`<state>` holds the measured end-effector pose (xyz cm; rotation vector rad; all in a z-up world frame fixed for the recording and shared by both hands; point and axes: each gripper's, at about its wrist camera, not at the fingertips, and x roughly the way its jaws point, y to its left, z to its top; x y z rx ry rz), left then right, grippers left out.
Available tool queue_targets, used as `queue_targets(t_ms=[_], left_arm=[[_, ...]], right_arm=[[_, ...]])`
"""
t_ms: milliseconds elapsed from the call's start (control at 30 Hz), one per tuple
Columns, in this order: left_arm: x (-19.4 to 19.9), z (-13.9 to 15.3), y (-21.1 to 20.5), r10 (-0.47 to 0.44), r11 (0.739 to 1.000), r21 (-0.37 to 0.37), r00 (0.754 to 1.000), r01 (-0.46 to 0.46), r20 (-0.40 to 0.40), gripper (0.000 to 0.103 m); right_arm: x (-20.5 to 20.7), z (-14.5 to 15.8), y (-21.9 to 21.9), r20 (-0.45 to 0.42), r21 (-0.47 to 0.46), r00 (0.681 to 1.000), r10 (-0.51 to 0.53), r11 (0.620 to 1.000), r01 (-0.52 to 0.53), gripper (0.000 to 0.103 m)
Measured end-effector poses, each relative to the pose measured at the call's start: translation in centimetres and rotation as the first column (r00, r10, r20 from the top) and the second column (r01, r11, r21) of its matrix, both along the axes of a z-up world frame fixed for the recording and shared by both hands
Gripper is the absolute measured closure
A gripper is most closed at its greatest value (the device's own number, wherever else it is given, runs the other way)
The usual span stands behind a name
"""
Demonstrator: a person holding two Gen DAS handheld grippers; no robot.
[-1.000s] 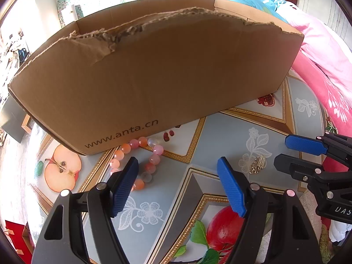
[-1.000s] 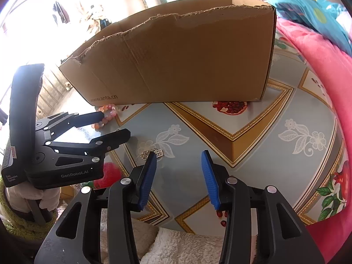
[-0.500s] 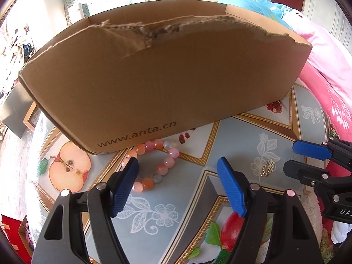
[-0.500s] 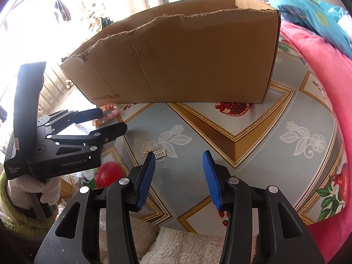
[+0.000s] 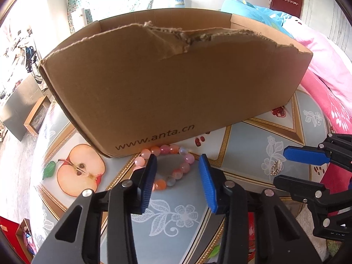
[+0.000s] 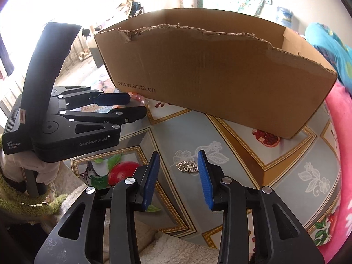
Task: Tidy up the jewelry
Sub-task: 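Close the right gripper on the silver charm while the left gripper grasps the pink bead bracelet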
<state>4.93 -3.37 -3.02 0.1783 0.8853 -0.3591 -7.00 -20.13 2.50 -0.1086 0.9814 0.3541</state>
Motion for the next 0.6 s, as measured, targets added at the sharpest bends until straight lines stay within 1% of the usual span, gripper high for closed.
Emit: queue_targets(t_ms=[133, 267, 400, 500, 600], left_arm=[[-0.3, -0.3, 0.3, -0.014, 1.0, -0.006, 1.0, 0.014, 0.008, 0.071], [-1.0, -0.3, 0.9, -0.024, 1.0, -0.018, 1.0, 0.024, 0.01, 0.074], [-1.1, -0.3, 0.9, -0.027, 0.999, -0.021, 1.0, 0.028, 0.015, 0.074], [-1.2, -0.3, 1.0, -0.035, 0.999, -0.011, 0.999, 0.035, 0.024, 0.074], [-1.1, -0.3, 0.7, -0.041, 0.999, -0.005, 0.999, 0.041, 0.027, 0.074]], right_arm=[[0.4, -0.7, 0.7, -0.005, -0.055, 1.0, 0.026, 0.998, -0.027, 0.074], [0.8, -1.4, 1.3, -0.014, -0.102, 0.999, 0.037, 0.994, -0.038, 0.079], [1.2, -1.5, 1.4, -0.022, -0.135, 1.0, 0.017, 0.991, -0.02, 0.1], [1.6, -1.4, 0.8, -0.031, -0.115, 0.999, -0.012, 0.993, 0.008, 0.103], [2.0, -0.8, -0.6, -0.046, -0.014, 0.997, -0.054, 0.998, 0.053, 0.103]])
